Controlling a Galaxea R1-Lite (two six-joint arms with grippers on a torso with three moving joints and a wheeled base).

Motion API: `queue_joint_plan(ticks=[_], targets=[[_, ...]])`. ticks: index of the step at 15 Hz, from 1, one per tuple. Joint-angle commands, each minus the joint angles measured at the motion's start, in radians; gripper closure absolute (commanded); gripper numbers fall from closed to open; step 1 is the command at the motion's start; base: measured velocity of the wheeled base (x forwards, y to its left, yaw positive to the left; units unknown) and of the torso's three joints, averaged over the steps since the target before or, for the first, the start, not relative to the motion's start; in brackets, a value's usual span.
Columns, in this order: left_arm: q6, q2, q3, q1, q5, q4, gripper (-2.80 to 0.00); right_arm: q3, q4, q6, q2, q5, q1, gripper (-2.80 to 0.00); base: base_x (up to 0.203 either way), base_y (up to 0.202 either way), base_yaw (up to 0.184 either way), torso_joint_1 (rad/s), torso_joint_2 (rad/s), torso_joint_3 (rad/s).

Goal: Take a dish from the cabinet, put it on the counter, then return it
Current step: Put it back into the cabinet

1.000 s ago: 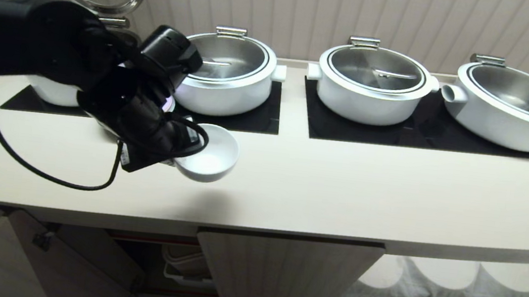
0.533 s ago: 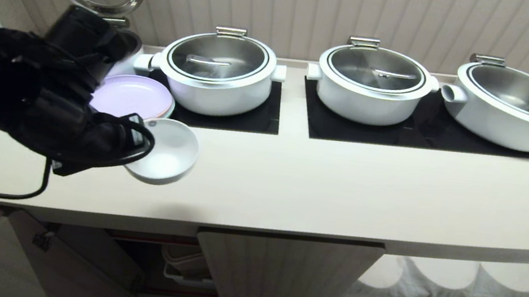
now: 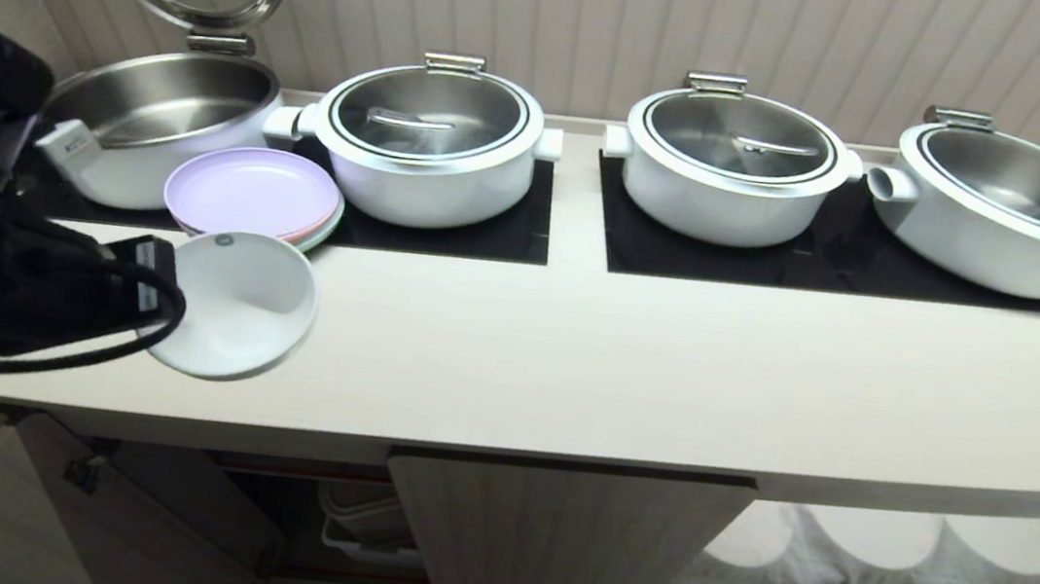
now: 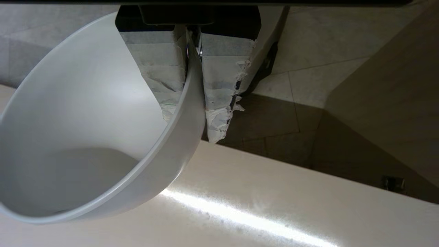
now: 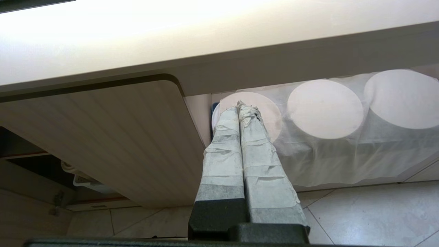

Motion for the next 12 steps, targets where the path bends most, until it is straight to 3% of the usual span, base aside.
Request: queue_joint_plan(ticks=[1,6,8,11,12], targets=[[0.008,-0.087,0.080,-0.002,-0.010,-0.023,0.00,0.000,0.000,0.001,0.000,0.000,0.000,0.00,0.000,0.000,0.000,0.000,0.00,0.000],[0.079,-0.220,0.222,0.007,-0.026,-0.034,0.00,0.000,0.000,0.001,0.000,0.000,0.000,0.00,0.000,0.000,0.000,0.000,0.00,0.000],[0.100,-0.294,0.282,0.042,-0.096,-0.013,0.00,0.000,0.000,0.001,0.000,0.000,0.000,0.00,0.000,0.000,0.000,0.000,0.00,0.000],[0.260,-0.375,0.345,0.159,-0.227,0.146,0.00,0.000,0.000,0.001,0.000,0.000,0.000,0.00,0.000,0.000,0.000,0.000,0.00,0.000],[0.273,-0.386,0.357,0.172,-0.247,0.186,0.00,0.000,0.000,0.001,0.000,0.000,0.000,0.00,0.000,0.000,0.000,0.000,0.00,0.000]])
